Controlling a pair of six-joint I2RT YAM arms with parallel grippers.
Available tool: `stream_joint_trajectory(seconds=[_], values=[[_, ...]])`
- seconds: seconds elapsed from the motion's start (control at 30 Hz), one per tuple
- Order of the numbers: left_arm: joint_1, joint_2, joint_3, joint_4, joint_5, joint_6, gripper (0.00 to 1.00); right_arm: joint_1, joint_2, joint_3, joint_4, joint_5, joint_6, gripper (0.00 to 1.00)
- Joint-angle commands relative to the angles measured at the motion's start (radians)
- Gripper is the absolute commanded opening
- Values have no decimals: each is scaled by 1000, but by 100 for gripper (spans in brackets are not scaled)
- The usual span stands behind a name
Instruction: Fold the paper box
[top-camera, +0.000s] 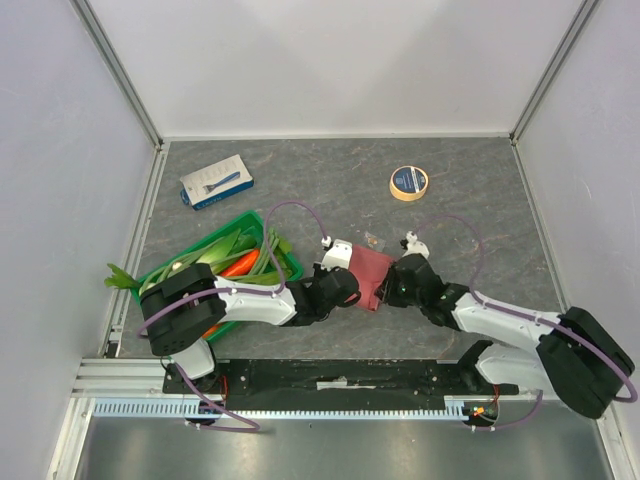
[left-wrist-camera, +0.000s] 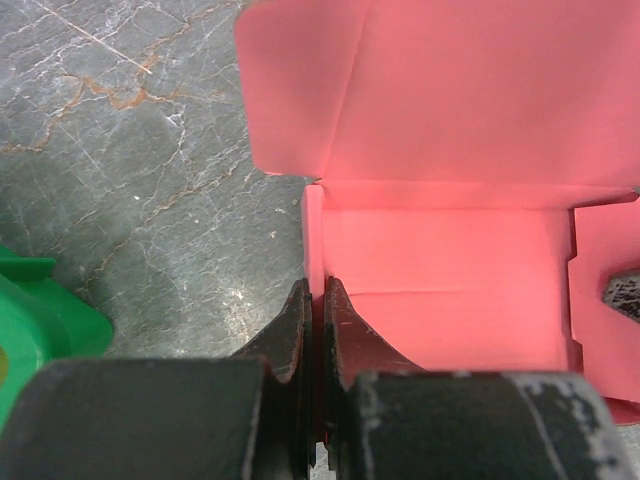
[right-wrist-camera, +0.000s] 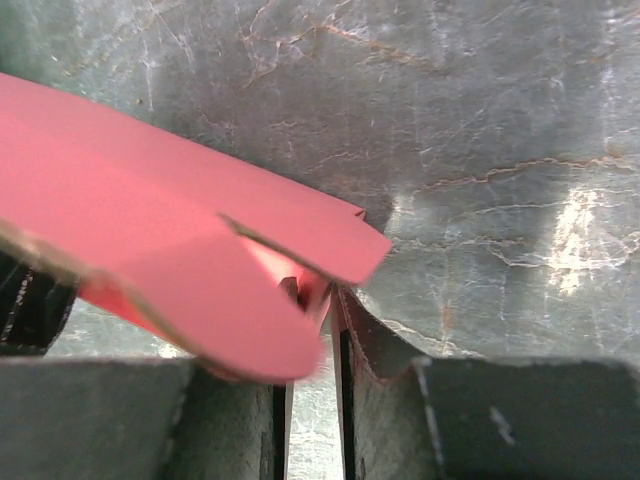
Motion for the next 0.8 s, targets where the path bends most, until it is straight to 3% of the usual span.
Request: stream_joint_trajectory(seconds=[0.0,0.3,0.43,0.53,0.63,0.73,0.77], values=[[-18,13,50,-1,-18,-10,2,96,95,135,-191,182,-11,26],[-20,5,41,-7,-34,-26,2,199,259,277,-368,318,49,24],[-22,5,38,-10,-41,-32,2,239,342,365,-479,393,64,0],[-22,2,39,-26,-53,-47,2,324,464,474,-648,550,109,0],[-23,5,50,-59,-76,-73,2,435,676,603,-933,715,220,0],[-26,-4,44,-67,-95,-93,2,466,779,585,-931,684,261,0],[-26,-7,36,-63,-99,-96,2,463,772,558,-838,655,240,0]])
